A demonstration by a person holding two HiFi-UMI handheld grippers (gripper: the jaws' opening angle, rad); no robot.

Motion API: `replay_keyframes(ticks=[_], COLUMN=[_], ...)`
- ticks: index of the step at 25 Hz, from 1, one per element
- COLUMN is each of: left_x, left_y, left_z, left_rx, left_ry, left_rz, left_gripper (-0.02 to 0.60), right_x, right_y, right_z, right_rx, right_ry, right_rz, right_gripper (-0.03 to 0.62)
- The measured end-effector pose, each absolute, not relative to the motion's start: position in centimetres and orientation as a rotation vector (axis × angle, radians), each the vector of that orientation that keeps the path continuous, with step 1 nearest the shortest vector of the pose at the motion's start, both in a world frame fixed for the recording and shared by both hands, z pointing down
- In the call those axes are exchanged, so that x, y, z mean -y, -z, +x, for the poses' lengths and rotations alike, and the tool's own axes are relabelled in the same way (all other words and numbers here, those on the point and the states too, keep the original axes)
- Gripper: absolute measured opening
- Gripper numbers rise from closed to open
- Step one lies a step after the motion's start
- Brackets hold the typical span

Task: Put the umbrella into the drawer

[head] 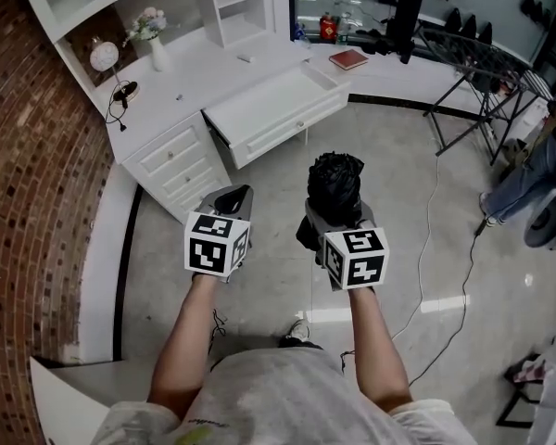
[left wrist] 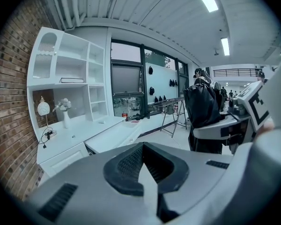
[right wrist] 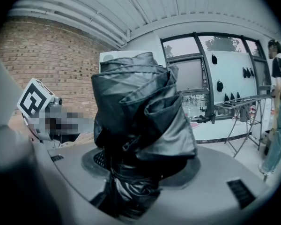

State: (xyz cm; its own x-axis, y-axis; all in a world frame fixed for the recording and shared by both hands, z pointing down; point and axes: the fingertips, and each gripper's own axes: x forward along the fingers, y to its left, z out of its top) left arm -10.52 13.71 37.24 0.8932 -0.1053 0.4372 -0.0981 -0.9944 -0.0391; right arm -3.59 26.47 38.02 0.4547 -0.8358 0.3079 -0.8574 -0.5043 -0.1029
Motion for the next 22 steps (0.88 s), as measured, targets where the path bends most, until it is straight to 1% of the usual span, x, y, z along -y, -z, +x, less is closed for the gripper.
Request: replay_keyframes(ticks=[11, 22], left_x=[-14.3, -12.3], left_y=[-37.3, -37.4], left_z=[-9.2, -6.9], left_rx=[-0.242, -0.296], left_ry=[0.719, 0.672], left_rz=[-3.039, -3.04], left_gripper=[-0.003, -0.003], right_x=[-27.4, -25.5], right_y=[-38.2, -38.7], right_z=[-1.3, 1.1], right_rx=[1.592, 1.636], right_ry=[-0.509, -0.481], right_rz=[2.594, 2.571], right_gripper=[0.253, 0.253])
